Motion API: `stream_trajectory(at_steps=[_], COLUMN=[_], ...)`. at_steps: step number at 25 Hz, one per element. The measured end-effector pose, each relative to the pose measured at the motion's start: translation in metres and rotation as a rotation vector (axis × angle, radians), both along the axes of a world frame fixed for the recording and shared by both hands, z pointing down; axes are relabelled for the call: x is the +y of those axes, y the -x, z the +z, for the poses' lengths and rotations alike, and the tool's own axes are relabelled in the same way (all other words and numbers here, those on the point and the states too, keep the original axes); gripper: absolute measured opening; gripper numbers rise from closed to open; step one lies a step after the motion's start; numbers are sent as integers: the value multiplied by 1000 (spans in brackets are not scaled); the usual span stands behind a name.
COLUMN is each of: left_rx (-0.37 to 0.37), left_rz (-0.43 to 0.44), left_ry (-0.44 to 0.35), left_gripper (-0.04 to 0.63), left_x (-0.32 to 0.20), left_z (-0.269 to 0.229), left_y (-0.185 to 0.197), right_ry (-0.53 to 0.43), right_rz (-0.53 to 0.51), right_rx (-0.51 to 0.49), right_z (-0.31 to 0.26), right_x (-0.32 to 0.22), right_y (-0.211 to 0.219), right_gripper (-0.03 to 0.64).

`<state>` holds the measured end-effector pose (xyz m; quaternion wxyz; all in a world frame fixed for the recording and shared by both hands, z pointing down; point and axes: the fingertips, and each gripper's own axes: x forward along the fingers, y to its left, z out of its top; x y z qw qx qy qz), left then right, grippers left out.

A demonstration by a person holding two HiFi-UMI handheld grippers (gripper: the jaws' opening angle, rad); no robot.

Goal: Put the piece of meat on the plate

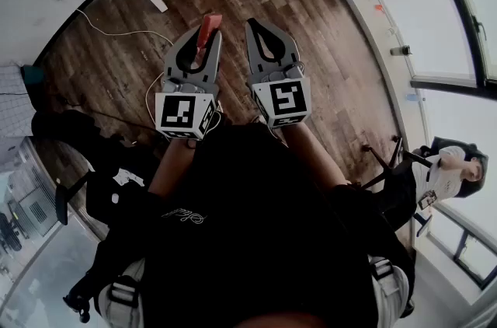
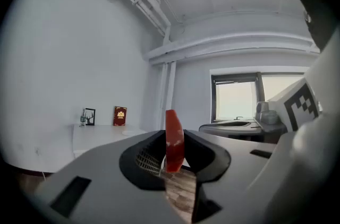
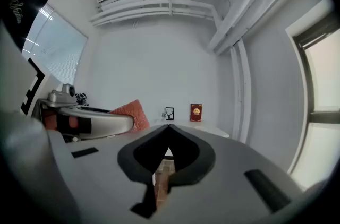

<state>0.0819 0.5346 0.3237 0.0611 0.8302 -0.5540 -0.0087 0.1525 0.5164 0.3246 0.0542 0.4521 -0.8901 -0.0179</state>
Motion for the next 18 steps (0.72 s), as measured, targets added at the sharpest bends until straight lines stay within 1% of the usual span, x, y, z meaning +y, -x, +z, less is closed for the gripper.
stream_trajectory(at_steps=[4, 11, 15, 18], left_rx=[10, -10, -25, -11], left_rz=[0, -3, -9, -25], left_ry=[-1, 11, 32, 54], left_gripper=[92, 92, 92, 92], left_x=[-9, -30, -37, -47], left_z=[1, -1, 7, 16], left_y=[22, 70, 96, 101], right_ry=[12, -17, 14, 27], right_rz=[-6, -19, 3, 10], right_rx=[18, 18, 26, 37], right_z=[4, -4, -3, 0], right_x=[-9, -36, -54, -70], right_y=[20, 47, 53, 50], right_gripper=[21, 21, 21, 23])
